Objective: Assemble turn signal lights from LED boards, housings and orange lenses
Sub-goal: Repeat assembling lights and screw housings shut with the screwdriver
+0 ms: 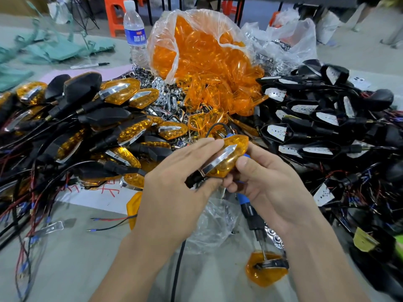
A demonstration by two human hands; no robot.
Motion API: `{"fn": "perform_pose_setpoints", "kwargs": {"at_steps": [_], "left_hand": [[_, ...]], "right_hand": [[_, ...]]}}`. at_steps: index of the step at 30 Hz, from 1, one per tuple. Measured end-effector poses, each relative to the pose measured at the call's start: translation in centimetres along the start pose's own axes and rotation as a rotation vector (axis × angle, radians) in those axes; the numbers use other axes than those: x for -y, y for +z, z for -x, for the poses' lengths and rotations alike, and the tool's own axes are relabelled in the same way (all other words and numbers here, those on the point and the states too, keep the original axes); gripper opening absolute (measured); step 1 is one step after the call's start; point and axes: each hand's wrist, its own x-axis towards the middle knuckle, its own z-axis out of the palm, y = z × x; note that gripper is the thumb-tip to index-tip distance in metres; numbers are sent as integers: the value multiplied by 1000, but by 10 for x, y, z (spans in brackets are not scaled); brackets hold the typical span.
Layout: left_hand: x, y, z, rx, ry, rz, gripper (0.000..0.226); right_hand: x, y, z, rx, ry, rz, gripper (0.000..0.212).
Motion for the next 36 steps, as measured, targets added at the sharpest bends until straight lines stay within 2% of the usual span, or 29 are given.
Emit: {"fn": "perform_pose_setpoints", "kwargs": {"at_steps": [7, 9, 13, 16, 18, 21, 23, 26, 32, 36], "left_hand": [[-3, -5, 3, 27, -127, 72, 83], [-2, -7, 3, 51, -118, 50, 76], [-3, -9, 2, 109, -80, -97, 67], [-3, -8, -1, 177, -86, -122, 57], [2, -8, -2, 191, -162, -46, 54], [15, -7, -4, 224, -286, 221, 54], [20, -10, -6, 231, -318, 298, 58], [23, -10, -5, 208, -293, 253, 61], [18, -10, -3, 97, -236, 184, 65], [13, -6, 4, 26, -176, 21, 82]], "right_hand": [[-1, 2, 1, 24, 19, -5, 30], [-2, 4, 1, 20, 8, -4, 27], [-8, 13, 0, -67, -20, 34, 34], [-18, 20, -2, -110, -41, 158, 23], [-22, 24, -2, -118, -67, 214, 16], [-21, 29, -1, -129, -107, 267, 26], [-20, 30, 1, -128, -125, 321, 32], [-19, 33, 1, -166, -195, 397, 38], [-24, 39, 2, -140, -309, 298, 49], [-27, 37, 3, -129, -384, 311, 55]]}}
